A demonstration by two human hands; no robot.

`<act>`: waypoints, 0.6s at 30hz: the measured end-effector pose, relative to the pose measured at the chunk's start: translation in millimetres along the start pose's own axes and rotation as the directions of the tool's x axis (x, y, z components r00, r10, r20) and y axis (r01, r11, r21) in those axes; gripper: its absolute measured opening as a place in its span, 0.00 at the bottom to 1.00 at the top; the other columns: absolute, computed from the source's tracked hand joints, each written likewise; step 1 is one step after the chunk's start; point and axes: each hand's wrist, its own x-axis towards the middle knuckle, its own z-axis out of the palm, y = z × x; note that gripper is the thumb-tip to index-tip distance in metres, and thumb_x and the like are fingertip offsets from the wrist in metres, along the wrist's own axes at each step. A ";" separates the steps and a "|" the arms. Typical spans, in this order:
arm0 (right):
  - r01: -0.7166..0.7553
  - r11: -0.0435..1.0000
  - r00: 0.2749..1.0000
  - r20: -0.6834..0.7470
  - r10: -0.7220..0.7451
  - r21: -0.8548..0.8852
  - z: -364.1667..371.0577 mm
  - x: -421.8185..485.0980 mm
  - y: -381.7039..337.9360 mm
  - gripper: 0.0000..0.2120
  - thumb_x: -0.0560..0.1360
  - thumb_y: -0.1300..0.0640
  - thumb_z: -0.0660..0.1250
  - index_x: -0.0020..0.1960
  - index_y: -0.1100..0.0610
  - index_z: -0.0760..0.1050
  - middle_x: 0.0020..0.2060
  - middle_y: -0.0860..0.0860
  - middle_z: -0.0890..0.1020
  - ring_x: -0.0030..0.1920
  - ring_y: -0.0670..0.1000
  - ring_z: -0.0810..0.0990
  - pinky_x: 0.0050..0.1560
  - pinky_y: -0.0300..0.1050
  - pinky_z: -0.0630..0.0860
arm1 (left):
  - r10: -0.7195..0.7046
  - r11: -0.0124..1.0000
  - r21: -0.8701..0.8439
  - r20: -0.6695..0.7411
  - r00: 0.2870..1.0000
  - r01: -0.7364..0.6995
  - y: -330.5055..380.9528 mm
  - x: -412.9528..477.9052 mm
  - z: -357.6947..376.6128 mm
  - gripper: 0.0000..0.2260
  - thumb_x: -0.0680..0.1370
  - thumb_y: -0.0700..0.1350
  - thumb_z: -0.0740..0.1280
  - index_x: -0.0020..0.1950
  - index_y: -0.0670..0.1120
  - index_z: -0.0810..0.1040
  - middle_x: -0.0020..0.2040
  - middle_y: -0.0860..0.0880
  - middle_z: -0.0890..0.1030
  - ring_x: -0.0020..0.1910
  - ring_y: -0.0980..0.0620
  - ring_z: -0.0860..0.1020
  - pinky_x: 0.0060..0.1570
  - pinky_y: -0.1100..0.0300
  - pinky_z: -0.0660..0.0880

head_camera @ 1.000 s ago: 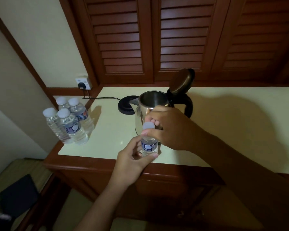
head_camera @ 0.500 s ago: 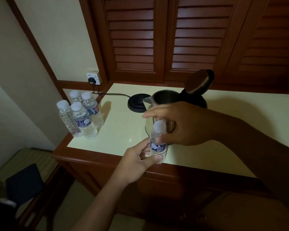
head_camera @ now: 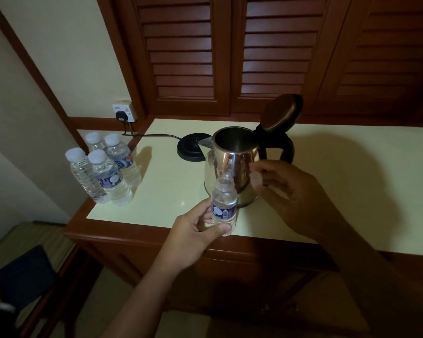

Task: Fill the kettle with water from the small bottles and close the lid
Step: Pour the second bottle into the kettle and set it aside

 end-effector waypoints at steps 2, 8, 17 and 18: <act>-0.085 0.996 0.988 -0.129 0.085 0.005 6.4 -18.2 26.6 0.12 0.79 0.59 0.71 0.61 0.53 0.80 0.57 0.44 0.82 0.58 0.44 0.82 0.60 0.40 0.78 | 0.007 1.000 0.003 -0.004 1.000 -0.007 1.4 -0.4 1.0 0.23 0.78 0.43 0.76 0.72 0.54 0.77 0.57 0.60 0.87 0.58 0.61 0.84 0.55 0.73 0.75; -0.174 0.933 0.975 -0.186 0.119 -0.316 24.6 -41.1 89.1 0.04 0.77 0.55 0.72 0.47 0.55 0.82 0.46 0.50 0.83 0.47 0.47 0.78 0.52 0.31 0.70 | 0.019 1.000 0.008 -0.021 1.000 -0.019 -1.6 0.4 4.5 0.21 0.78 0.41 0.75 0.68 0.56 0.78 0.57 0.58 0.87 0.58 0.59 0.84 0.58 0.69 0.76; -0.128 0.845 0.992 -0.054 0.118 -0.519 34.3 -41.5 94.6 0.17 0.78 0.43 0.61 0.58 0.52 0.79 0.55 0.48 0.81 0.57 0.53 0.79 0.61 0.57 0.72 | 0.029 0.999 0.017 0.002 1.000 -0.029 -1.4 -1.3 3.3 0.18 0.79 0.38 0.73 0.67 0.51 0.78 0.58 0.59 0.87 0.58 0.60 0.84 0.57 0.73 0.74; -0.179 0.802 0.983 -0.072 0.169 -0.570 35.1 -42.7 93.7 0.22 0.77 0.39 0.59 0.63 0.52 0.76 0.61 0.48 0.78 0.62 0.54 0.76 0.66 0.57 0.69 | 0.029 0.999 0.022 -0.001 1.000 -0.029 -0.5 -2.2 3.4 0.18 0.79 0.39 0.73 0.68 0.52 0.78 0.58 0.59 0.87 0.59 0.60 0.84 0.57 0.72 0.74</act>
